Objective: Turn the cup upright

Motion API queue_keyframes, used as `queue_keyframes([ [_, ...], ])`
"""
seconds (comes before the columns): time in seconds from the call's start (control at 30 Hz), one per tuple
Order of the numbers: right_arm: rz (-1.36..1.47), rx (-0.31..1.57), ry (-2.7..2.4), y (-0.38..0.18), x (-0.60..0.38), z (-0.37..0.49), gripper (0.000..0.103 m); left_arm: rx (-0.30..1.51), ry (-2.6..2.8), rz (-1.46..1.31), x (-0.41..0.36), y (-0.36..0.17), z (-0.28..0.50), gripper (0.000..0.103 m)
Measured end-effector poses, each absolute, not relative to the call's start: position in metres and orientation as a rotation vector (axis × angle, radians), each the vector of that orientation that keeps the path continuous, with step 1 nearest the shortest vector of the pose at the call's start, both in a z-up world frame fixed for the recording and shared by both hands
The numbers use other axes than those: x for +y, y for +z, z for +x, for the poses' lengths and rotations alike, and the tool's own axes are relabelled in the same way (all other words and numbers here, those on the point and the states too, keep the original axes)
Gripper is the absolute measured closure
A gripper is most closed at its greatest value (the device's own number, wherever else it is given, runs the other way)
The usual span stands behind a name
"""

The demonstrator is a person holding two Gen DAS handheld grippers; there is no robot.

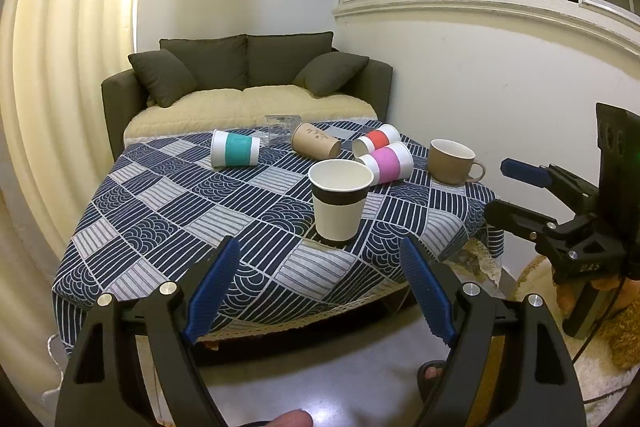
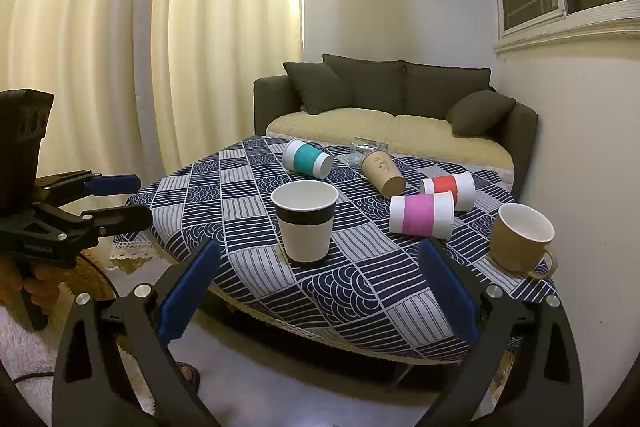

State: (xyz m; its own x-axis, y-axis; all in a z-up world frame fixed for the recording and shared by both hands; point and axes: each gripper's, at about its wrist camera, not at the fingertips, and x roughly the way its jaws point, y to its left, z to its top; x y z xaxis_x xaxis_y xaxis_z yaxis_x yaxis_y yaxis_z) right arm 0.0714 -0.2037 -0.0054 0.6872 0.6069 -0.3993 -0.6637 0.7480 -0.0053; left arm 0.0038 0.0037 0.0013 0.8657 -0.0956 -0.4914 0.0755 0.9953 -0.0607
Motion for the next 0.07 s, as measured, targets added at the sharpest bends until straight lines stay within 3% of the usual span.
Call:
queue_keyframes([
  [0.07,-0.155,0.393,0.713,-0.0058,-0.2029,0.0725,0.005,0.517,-0.092,-0.041,0.0036,0.0011,0.004,0.023],
])
